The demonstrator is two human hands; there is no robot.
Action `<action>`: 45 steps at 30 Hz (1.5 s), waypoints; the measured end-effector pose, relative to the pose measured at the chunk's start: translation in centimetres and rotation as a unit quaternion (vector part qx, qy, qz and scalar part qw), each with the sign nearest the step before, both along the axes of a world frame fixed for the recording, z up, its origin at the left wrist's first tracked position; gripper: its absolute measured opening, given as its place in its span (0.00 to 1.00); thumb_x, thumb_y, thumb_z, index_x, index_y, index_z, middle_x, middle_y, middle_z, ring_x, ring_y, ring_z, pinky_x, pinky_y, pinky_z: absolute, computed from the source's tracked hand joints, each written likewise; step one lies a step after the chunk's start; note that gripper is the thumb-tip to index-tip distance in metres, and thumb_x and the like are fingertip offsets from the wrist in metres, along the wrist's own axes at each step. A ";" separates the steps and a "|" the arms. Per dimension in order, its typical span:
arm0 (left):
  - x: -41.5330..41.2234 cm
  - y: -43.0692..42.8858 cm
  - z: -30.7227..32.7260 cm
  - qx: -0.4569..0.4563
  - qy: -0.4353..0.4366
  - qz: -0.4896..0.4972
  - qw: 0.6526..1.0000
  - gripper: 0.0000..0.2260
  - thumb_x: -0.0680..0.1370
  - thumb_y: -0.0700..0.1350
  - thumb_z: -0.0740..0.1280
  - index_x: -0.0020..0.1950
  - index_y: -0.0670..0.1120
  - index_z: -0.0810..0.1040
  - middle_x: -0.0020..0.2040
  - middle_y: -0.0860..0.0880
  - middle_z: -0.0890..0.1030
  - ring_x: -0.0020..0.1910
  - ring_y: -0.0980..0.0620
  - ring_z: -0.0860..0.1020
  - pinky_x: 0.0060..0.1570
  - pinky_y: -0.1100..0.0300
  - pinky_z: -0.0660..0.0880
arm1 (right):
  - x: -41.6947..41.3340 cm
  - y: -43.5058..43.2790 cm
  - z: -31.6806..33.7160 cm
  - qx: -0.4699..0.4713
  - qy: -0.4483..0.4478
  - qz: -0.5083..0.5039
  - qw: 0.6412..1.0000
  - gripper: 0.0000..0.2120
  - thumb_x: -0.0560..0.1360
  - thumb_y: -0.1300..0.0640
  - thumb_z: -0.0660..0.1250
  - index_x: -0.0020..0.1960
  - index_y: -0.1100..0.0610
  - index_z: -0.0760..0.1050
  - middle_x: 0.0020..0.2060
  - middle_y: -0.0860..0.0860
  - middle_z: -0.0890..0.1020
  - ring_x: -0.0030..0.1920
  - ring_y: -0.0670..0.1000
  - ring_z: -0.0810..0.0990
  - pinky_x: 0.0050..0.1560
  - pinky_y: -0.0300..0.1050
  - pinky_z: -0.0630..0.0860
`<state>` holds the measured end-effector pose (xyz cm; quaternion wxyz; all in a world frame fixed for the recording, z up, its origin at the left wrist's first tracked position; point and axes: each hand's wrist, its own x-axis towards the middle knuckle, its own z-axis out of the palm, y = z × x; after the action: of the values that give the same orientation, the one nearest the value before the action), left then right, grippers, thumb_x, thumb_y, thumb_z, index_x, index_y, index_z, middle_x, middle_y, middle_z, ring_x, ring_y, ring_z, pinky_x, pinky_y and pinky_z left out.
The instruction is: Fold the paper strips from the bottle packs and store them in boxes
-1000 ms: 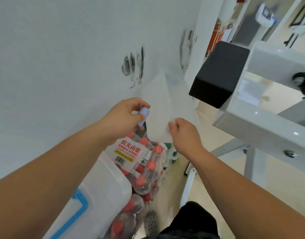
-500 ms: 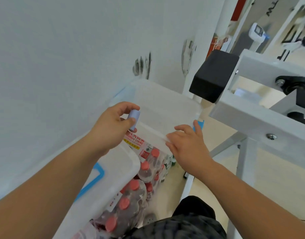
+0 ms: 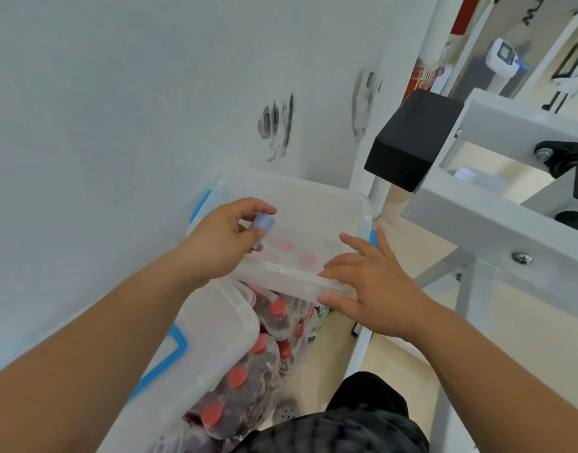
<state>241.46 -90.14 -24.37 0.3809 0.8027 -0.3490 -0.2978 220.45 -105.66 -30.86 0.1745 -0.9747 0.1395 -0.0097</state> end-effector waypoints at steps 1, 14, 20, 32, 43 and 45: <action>-0.1 -0.2 -0.2 0.002 0.002 0.000 1.000 0.14 0.81 0.40 0.64 0.60 0.58 0.79 0.58 0.55 0.79 0.43 0.54 0.84 0.44 0.65 0.78 | 0.3 0.0 0.4 0.009 -0.005 -0.003 1.000 0.38 0.74 0.24 0.44 0.66 0.44 0.78 0.64 0.41 0.80 0.80 0.51 0.56 0.79 0.62 0.35; -0.2 -1.0 -0.2 -0.154 0.099 0.091 0.979 0.21 0.79 0.37 0.69 0.67 0.57 0.73 0.59 0.46 0.78 0.50 0.45 0.85 0.55 0.49 0.81 | 11.6 1.9 5.3 0.469 -0.142 -0.208 0.846 0.09 0.76 0.50 0.73 0.47 0.56 0.86 0.40 0.48 0.88 0.40 0.41 0.85 0.42 0.38 0.78; 1.4 -0.4 -0.2 -0.122 0.083 0.072 0.986 0.25 0.77 0.40 0.72 0.69 0.58 0.70 0.55 0.51 0.78 0.45 0.52 0.86 0.54 0.57 0.80 | 13.3 2.0 4.8 0.481 -0.128 -0.188 0.847 0.07 0.73 0.55 0.77 0.47 0.58 0.85 0.38 0.48 0.85 0.35 0.37 0.81 0.36 0.29 0.74; 7.2 5.3 -1.4 0.167 -0.303 0.023 0.938 0.29 0.64 0.66 0.75 0.62 0.56 0.79 0.56 0.55 0.77 0.51 0.52 0.76 0.52 0.55 0.75 | 20.2 0.5 1.4 0.187 0.135 -0.022 0.973 0.13 0.74 0.48 0.72 0.44 0.58 0.86 0.43 0.56 0.87 0.44 0.56 0.84 0.46 0.47 0.80; 7.2 6.1 -2.4 0.168 -0.243 0.058 0.954 0.41 0.57 0.66 0.79 0.68 0.55 0.77 0.57 0.57 0.79 0.49 0.56 0.72 0.57 0.55 0.75 | 24.5 2.0 -4.4 0.269 0.264 0.018 0.926 0.13 0.70 0.55 0.78 0.47 0.65 0.85 0.44 0.63 0.86 0.48 0.64 0.86 0.45 0.60 0.85; 7.1 6.1 -2.5 0.160 -0.235 0.060 0.957 0.41 0.57 0.66 0.79 0.68 0.56 0.76 0.56 0.59 0.78 0.48 0.58 0.70 0.56 0.57 0.74 | 24.3 2.2 -5.0 0.279 0.268 0.034 0.922 0.13 0.71 0.55 0.77 0.49 0.65 0.85 0.45 0.63 0.87 0.49 0.64 0.86 0.48 0.59 0.84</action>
<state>248.59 -84.04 -26.83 0.1716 0.9202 -0.3275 -0.1290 244.72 -103.46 -35.82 0.3955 -0.8571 0.1445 0.2969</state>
